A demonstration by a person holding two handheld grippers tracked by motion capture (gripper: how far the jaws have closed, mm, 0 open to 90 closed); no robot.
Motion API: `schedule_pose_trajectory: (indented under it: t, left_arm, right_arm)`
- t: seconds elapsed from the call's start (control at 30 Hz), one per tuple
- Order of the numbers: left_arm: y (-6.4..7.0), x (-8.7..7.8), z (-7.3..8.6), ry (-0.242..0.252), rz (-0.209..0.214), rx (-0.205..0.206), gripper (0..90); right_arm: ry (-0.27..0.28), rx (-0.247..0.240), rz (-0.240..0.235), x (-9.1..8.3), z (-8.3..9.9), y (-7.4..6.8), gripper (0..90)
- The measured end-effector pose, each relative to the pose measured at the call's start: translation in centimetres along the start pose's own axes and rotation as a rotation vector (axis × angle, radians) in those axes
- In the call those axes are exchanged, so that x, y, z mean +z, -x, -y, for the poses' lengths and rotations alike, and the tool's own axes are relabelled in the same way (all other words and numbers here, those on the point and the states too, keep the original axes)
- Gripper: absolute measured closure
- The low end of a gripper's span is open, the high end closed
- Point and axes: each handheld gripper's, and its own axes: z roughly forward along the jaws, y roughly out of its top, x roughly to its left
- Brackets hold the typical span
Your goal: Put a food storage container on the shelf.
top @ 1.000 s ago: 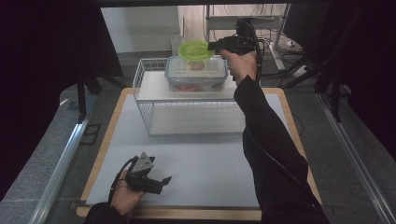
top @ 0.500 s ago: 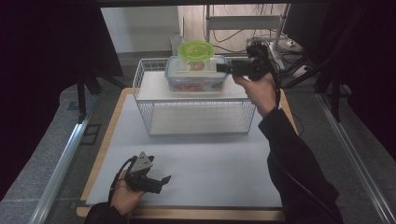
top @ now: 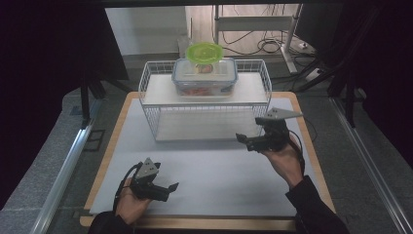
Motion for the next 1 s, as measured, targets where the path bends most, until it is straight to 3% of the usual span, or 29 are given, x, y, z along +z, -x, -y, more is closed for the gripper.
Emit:
schedule_pose_trajectory:
  t: [0.17, 0.4, 0.63, 0.77, 0.8, 1.0]
  left_arm:
    - [-0.1, -0.1, 0.0, 0.008, -0.009, 0.005, 1.4]
    - [0.0, 0.0, 0.0, 0.001, -0.021, 0.011, 1.5]
    - [0.1, 0.1, 0.1, -0.010, -0.017, 0.020, 1.8]
    - [0.3, 0.3, 0.1, -0.028, -0.021, 0.035, 3.3]
    - [0.3, 0.3, 0.1, -0.029, -0.023, 0.037, 3.3]
    - [0.1, 0.1, 0.0, -0.020, -0.033, 0.028, 3.4]
  right_arm:
    - [-0.029, 0.005, 0.025, -0.5, 4.5, -0.1, 4.8]
    - [-0.086, -0.023, 0.035, -0.5, 8.2, -0.4, 4.0]
    - [-0.136, -0.017, 0.044, -0.3, 10.4, -0.7, 3.5]
    - [-0.188, -0.021, 0.041, -0.1, 12.0, -1.0, 3.5]
    - [-0.236, -0.030, 0.043, 0.2, 12.8, -1.0, 3.5]
    - [-0.258, -0.035, 0.054, 0.5, 13.0, -1.0, 3.5]
